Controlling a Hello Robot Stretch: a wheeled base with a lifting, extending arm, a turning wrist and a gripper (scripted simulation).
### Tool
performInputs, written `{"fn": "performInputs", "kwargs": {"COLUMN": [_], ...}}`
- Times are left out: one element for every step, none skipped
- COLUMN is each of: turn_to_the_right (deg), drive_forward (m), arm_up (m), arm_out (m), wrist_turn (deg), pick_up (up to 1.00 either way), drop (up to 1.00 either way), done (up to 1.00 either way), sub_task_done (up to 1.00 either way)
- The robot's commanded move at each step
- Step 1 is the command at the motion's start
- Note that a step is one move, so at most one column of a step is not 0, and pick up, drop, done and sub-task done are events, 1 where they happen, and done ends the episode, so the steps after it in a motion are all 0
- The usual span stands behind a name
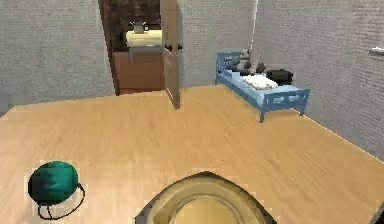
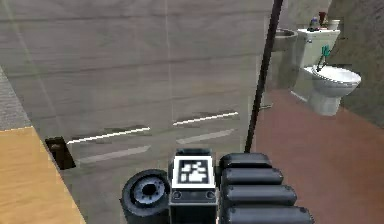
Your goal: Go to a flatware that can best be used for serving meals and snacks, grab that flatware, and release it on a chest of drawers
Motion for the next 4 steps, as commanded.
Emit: {"fn": "performInputs", "kwargs": {"turn_to_the_right": [0.0,45.0,0.0,45.0], "drive_forward": [0.75,0.00,1.00,0.00], "arm_up": [0.00,0.00,0.00,0.00], "arm_out": [0.00,0.00,0.00,0.00], "wrist_turn": [0.0,0.0,0.0,0.0], "pick_up": [0.00,0.00,0.00,0.00], "drop": [0.00,0.00,0.00,0.00], "done": [0.00,0.00,0.00,0.00], "sub_task_done": [0.00,0.00,0.00,0.00]}}
